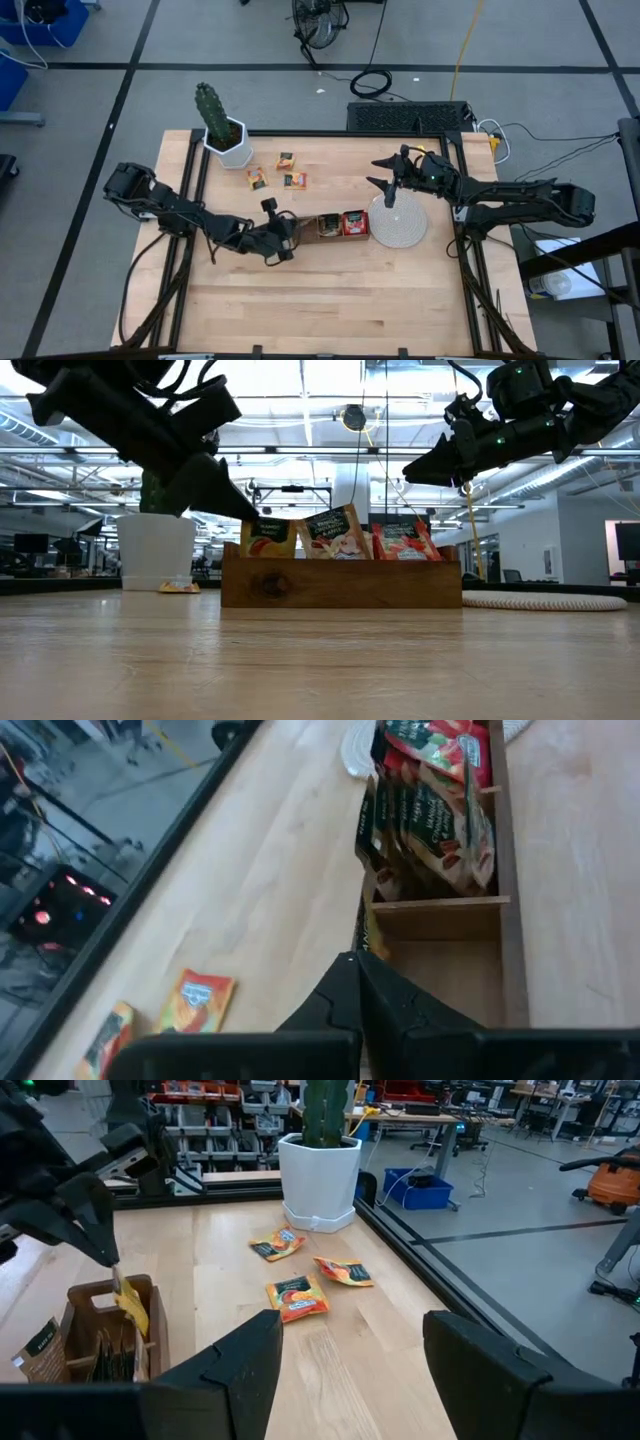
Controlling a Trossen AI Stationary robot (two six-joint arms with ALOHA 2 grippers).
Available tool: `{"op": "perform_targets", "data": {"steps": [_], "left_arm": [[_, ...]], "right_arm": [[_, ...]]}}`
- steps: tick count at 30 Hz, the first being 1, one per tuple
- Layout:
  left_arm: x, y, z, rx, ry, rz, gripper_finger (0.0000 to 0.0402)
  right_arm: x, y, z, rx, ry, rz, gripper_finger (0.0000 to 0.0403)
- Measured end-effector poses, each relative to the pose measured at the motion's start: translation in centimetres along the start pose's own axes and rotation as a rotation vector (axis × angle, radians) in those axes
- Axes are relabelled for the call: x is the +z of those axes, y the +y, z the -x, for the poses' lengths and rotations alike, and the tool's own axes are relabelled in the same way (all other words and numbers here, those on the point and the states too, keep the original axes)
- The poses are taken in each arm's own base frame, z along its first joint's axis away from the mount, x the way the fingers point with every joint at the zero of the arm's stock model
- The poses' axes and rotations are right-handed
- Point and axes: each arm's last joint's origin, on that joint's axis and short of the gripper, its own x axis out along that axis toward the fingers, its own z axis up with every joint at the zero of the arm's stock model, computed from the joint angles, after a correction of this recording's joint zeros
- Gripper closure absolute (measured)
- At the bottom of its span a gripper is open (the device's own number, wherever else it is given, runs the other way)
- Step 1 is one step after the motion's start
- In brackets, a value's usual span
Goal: Pick & Place Tea
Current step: Put the yellow tea bag into the left section of the wooden organizer
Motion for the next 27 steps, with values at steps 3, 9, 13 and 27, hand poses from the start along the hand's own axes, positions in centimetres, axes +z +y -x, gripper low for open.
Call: {"op": "perform_targets", "data": {"steps": [3, 9, 13, 27], "left_arm": [[-0.4, 0.3, -0.3, 0.01, 0.007, -0.007, 0.0401], [-0.8, 1.1, -1.0, -0.016, 0.034, 0.001, 0.04], [-0.7, 1.4, -1.2, -0.006, 0.034, -0.02, 0.04], [-0.2, 1.5, -1.3, -0.004, -0.008, -0.057, 0.0397]], "right_arm": [[0.0, 0.0, 0.0, 0.0, 0.0, -0.004, 0.0177], [0.0, 0.0, 0.0, 0.0, 0.0, -0.004, 0.0177], [0.0, 0.0, 0.0, 0.0, 0.0, -0.004, 0.0177], [0.0, 0.0, 0.0, 0.0, 0.0, -0.002, 0.0177]]}}
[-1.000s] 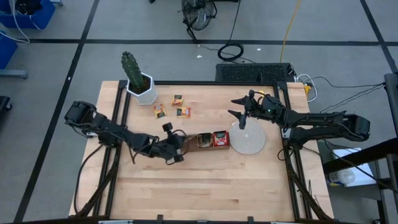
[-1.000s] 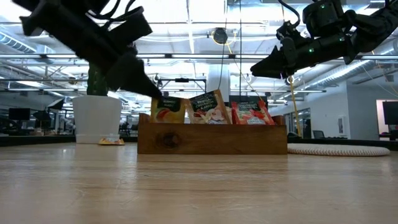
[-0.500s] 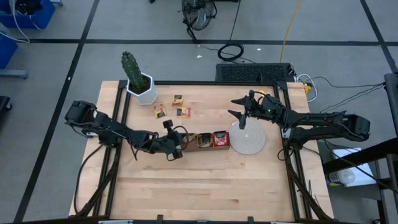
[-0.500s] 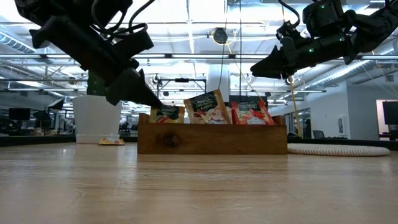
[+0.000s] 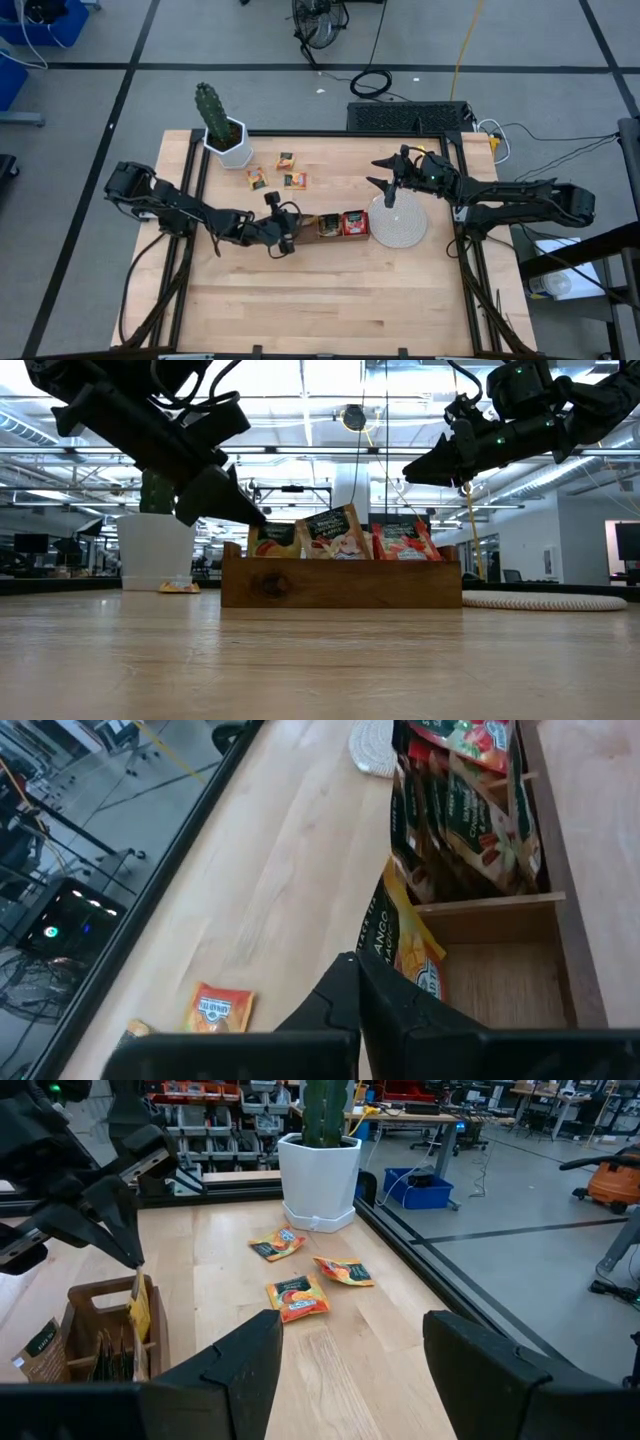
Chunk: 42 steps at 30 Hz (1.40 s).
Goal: Pick & Place Tea
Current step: Put the yellow tea bag into the left section of the wooden organizer
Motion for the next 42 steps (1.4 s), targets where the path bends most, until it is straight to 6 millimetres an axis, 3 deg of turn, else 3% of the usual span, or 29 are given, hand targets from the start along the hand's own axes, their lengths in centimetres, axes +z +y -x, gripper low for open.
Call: {"op": "perform_targets", "data": {"steps": [4, 20, 25, 28, 32, 37, 39, 42], "left_arm": [[0.0, 0.2, -0.1, 0.006, 0.002, 0.016, 0.0394], [-0.1, 0.9, -0.5, 0.046, 0.013, 0.039, 0.03], [1.0, 2.0, 1.0, 0.28, -0.011, -0.02, 0.0291], [1.7, 3.9, 1.7, 0.43, -0.01, 0.052, 0.0291], [1.3, 9.0, 0.4, 0.203, 0.172, 0.286, 0.029], [-0.5, 15.1, -1.8, 0.183, 0.353, 0.569, 0.0279], [-1.1, 16.3, -2.6, 0.123, 0.357, 0.507, 0.0272], [-1.4, 16.2, -4.1, 0.085, 0.349, 0.248, 0.026]], "right_arm": [[0.0, 0.0, 0.0, 0.0, 0.0, 0.002, 0.0177], [0.0, 0.0, 0.0, 0.0, 0.0, 0.003, 0.0177], [0.0, 0.0, 0.0, 0.0, 0.001, 0.003, 0.0177], [0.0, 0.0, 0.0, 0.0, 0.001, 0.003, 0.0177], [0.0, 0.0, 0.0, 0.0, 0.0, 0.003, 0.0177], [0.0, 0.0, 0.0, 0.0, 0.0, 0.003, 0.0177], [0.0, 0.0, 0.0, 0.0, 0.0, 0.003, 0.0177], [0.0, 0.0, 0.0, 0.0, 0.001, 0.003, 0.0177]]}}
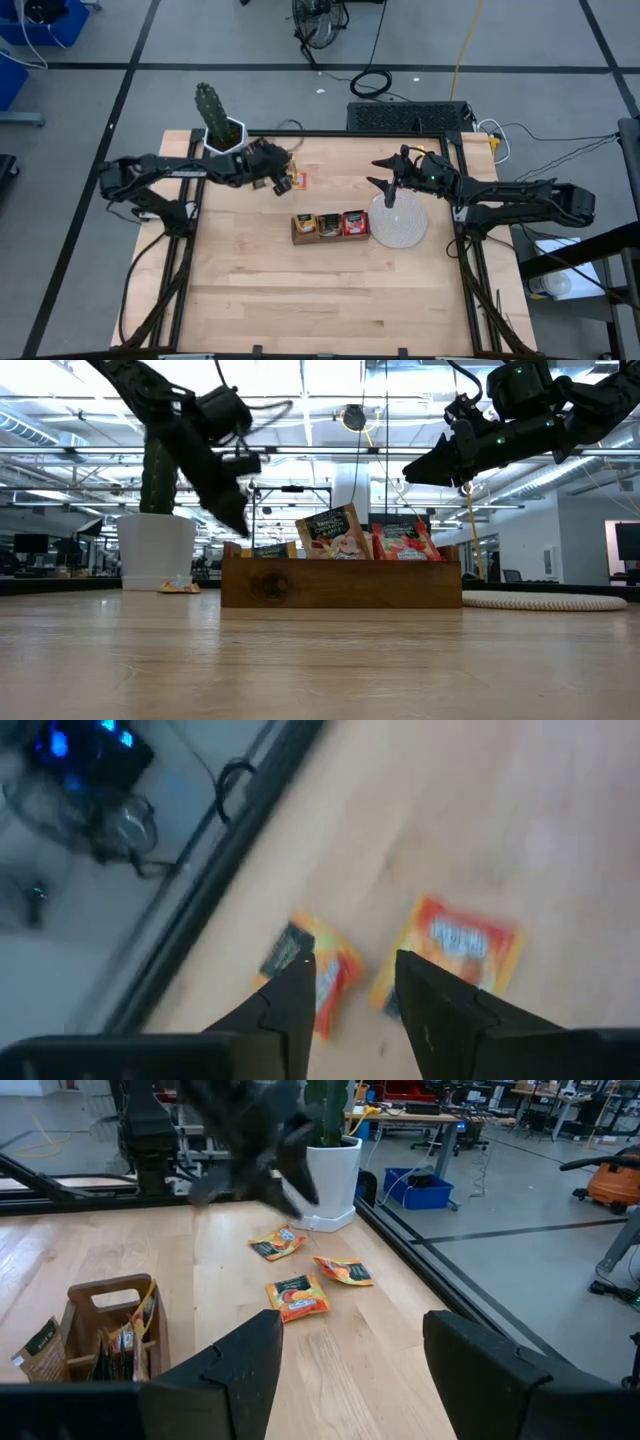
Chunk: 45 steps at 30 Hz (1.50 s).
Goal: Pick & Place Tea
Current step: Put the yellow tea bag into the left section of the wooden organizer
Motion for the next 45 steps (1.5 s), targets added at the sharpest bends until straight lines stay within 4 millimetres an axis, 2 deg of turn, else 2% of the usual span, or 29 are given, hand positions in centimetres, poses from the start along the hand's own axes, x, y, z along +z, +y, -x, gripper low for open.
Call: {"op": "perform_targets", "data": {"steps": [3, 12, 19, 35, 41, 45], "left_arm": [[-0.7, -1.0, -1.4, 0.033, 0.053, -0.15, 0.025], [-2.7, -2.4, -4.8, -0.001, 0.187, -0.184, 0.0245], [-4.0, -2.0, -6.8, 0.057, 0.274, -0.226, 0.0245], [-4.0, -0.8, -7.5, 0.2, 0.289, -0.402, 0.0245], [-3.2, -0.6, -7.7, 0.209, 0.23, -0.472, 0.0245], [-3.1, -0.4, -7.9, 0.137, 0.195, -0.545, 0.0245]], "right_arm": [[0.0, 0.0, 0.0, 0.0, 0.0, 0.0, 0.0177], [-0.8, 0.1, 0.2, -0.002, 0.023, 0.049, 0.0177], [-0.8, 0.1, 0.2, 0.001, 0.022, 0.052, 0.0177], [-0.8, 0.1, 0.2, 0.002, 0.023, 0.051, 0.0177], [-0.8, 0.1, 0.2, 0.002, 0.023, 0.051, 0.0177], [-0.8, 0.1, 0.2, 0.002, 0.024, 0.051, 0.0177]]}}
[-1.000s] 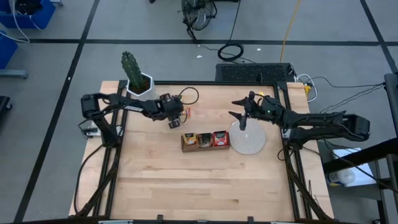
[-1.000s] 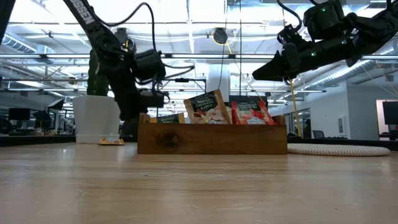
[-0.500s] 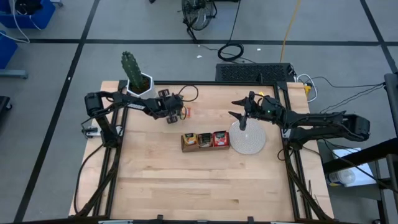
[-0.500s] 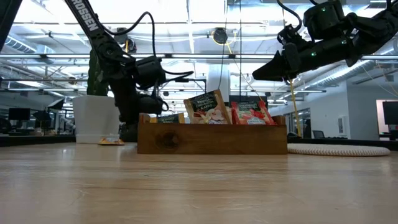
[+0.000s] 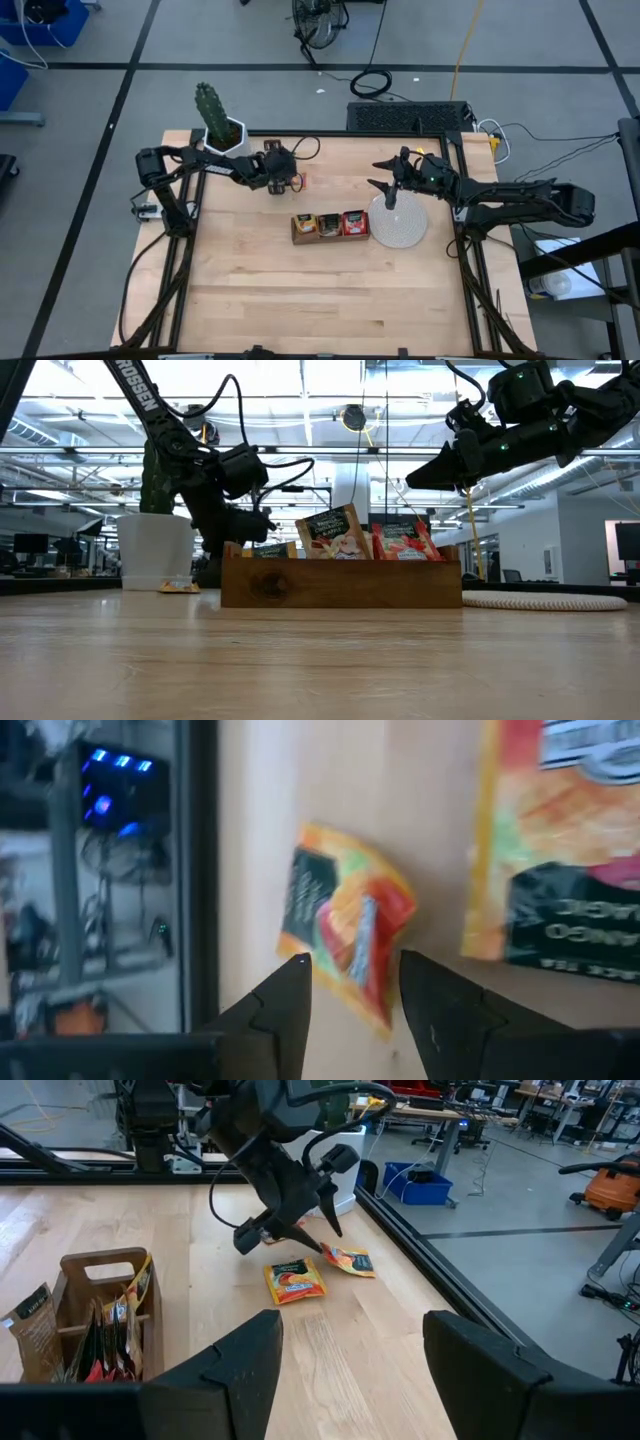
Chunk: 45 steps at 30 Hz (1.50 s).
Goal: Pick & Place Tea
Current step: Put the yellow tea bag into the left section of the wooden organizer
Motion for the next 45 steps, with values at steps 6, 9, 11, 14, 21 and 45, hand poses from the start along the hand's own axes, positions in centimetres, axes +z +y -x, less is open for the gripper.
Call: {"op": "perform_targets", "data": {"steps": [6, 9, 11, 14, 21, 45], "left_arm": [[-0.1, 0.2, -0.2, -0.033, -0.022, -0.018, 0.0245], [-0.3, 0.3, -0.3, -0.032, -0.016, -0.011, 0.0245], [-0.4, 0.5, -0.4, -0.031, -0.011, -0.006, 0.0245], [-0.6, 0.7, -0.5, -0.031, -0.006, 0.009, 0.0245], [-1.1, 0.7, -0.9, -0.093, -0.014, 0.074, 0.0245], [-1.8, -0.2, -2.8, -0.072, 0.076, 0.227, 0.0392]], "right_arm": [[0.0, 0.0, 0.0, 0.0, 0.0, 0.0, 0.0177], [0.0, 0.0, 0.0, 0.0, 0.0, 0.0, 0.0177], [0.0, 0.0, 0.0, 0.0, 0.0, 0.0, 0.0177], [0.0, 0.0, 0.0, 0.0, 0.0, 0.0, 0.0177], [0.0, 0.0, 0.0, 0.0, 0.0, 0.0, 0.0177], [0.0, 0.0, 0.0, 0.0, 0.0, -0.008, 0.0177]]}}
